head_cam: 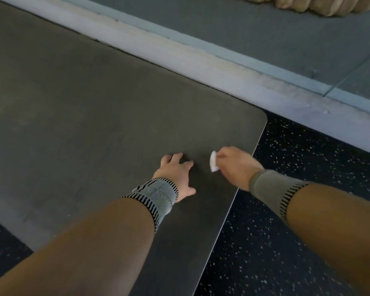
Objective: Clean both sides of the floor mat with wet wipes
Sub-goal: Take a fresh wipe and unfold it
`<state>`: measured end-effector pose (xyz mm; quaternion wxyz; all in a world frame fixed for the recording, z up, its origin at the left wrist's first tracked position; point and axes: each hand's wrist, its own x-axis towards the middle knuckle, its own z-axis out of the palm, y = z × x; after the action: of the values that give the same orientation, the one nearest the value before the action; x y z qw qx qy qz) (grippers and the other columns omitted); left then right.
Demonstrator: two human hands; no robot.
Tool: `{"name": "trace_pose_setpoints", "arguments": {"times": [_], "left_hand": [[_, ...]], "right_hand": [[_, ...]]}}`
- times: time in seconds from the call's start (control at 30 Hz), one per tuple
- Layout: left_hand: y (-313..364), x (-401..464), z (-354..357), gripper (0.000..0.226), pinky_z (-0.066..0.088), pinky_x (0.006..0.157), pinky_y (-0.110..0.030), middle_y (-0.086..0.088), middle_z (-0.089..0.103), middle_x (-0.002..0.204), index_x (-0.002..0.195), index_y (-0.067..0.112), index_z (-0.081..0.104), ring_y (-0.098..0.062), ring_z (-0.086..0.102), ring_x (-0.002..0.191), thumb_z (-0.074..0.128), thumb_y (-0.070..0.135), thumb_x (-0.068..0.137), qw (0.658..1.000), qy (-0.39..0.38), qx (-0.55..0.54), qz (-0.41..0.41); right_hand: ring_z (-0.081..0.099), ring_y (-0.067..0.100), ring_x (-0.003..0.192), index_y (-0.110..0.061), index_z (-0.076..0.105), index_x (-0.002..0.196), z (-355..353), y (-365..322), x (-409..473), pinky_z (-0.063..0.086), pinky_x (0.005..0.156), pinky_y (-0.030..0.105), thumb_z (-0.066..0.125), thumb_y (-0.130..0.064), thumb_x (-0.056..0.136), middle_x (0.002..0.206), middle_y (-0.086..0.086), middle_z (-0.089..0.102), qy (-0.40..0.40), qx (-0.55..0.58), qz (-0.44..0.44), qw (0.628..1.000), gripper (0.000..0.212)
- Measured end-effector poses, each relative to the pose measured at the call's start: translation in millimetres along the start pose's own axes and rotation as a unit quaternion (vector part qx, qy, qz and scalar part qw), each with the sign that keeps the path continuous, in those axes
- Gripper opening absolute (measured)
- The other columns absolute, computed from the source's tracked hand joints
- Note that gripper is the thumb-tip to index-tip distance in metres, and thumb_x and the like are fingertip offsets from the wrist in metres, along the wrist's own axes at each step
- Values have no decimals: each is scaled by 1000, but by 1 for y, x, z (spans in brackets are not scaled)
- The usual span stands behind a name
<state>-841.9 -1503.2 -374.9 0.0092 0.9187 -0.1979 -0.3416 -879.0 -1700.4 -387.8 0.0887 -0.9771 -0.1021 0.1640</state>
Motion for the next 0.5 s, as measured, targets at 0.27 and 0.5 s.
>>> {"name": "trace_pose_setpoints", "arguments": {"times": [0.27,0.5], "left_hand": [[23,-1,6,87,30,112,-53,-4,2,158,146,20,23,-30,1,147,72,48,80,999,32,25,-28],[31,8,6,94,19,117,-53,10,-14,160,154,29,4,-22,-9,148,68,33,85,998,-12,27,50]], "right_hand": [[49,16,98,-26,63,109,12,-21,-26,41,85,27,54,-14,89,105,-4,52,-8,39,-81,996,25],[52,20,98,-12,61,113,3,33,-12,46,89,30,52,-6,87,109,5,54,59,2,91,994,28]]}}
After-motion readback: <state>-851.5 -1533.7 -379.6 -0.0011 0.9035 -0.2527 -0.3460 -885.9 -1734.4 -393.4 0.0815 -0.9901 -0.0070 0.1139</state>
